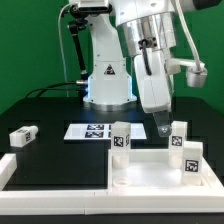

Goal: Assemble square table

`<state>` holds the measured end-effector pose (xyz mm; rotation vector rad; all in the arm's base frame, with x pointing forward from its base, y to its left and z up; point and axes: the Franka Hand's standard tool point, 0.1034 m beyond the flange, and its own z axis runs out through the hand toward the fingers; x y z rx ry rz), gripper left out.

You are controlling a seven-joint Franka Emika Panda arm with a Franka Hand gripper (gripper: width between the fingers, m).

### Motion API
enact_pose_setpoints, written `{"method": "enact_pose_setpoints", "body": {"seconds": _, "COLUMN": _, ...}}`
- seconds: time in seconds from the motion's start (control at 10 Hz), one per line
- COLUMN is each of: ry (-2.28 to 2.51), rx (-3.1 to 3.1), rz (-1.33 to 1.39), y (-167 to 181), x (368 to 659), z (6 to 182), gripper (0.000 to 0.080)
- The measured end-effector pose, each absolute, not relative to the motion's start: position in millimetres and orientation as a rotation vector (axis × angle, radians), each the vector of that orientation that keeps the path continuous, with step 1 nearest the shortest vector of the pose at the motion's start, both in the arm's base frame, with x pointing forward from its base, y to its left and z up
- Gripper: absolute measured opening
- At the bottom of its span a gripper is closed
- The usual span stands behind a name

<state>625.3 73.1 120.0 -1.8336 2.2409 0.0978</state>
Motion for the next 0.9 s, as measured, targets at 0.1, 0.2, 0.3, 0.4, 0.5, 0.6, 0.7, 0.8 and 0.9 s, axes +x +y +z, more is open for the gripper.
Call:
{"method": "enact_pose_setpoints", "body": {"seconds": 0.1, "ry": 2.205, "rx": -1.875, "rz": 0.084, "y": 70.2, "x": 624.5, "z": 119.6, "gripper": 0.0649}}
{"method": "enact_pose_setpoints", "body": {"seconds": 0.2, "ry": 2.152, "rx": -1.934, "rz": 0.052, "y": 58.5, "x": 617.2, "z": 117.9, "gripper": 0.0649}}
{"method": "enact_pose_setpoints", "body": {"seconds": 0.3, "ry": 2.141, "rx": -1.957, "rz": 0.049, "y": 47.6, "x": 601.8, "z": 116.5, "gripper": 0.0649}}
{"method": "enact_pose_setpoints", "body": {"seconds": 0.4, "ry": 2.057, "rx": -2.054, "rz": 0.029, "y": 33.8, "x": 588.3, "z": 116.2, "gripper": 0.0649}}
{"method": "enact_pose_setpoints", "body": {"seconds": 0.5, "ry": 1.913, "rx": -2.198, "rz": -0.001, "y": 13.6, "x": 577.2, "z": 116.8, "gripper": 0.0649}}
{"method": "enact_pose_setpoints", "body": {"seconds": 0.6, "ry": 1.809, "rx": -2.293, "rz": -0.033, "y": -8.6, "x": 569.6, "z": 116.7, "gripper": 0.0649}}
{"method": "enact_pose_setpoints", "body": {"seconds": 0.7, "ry": 1.733, "rx": -2.362, "rz": -0.05, "y": -18.6, "x": 566.1, "z": 114.7, "gripper": 0.0649}}
{"method": "enact_pose_setpoints", "body": {"seconds": 0.8, "ry": 1.647, "rx": -2.426, "rz": -0.061, "y": -17.1, "x": 566.3, "z": 114.8, "gripper": 0.0649}}
{"method": "enact_pose_setpoints", "body": {"seconds": 0.9, "ry": 1.569, "rx": -2.479, "rz": -0.069, "y": -16.5, "x": 566.3, "z": 114.6, "gripper": 0.0649}}
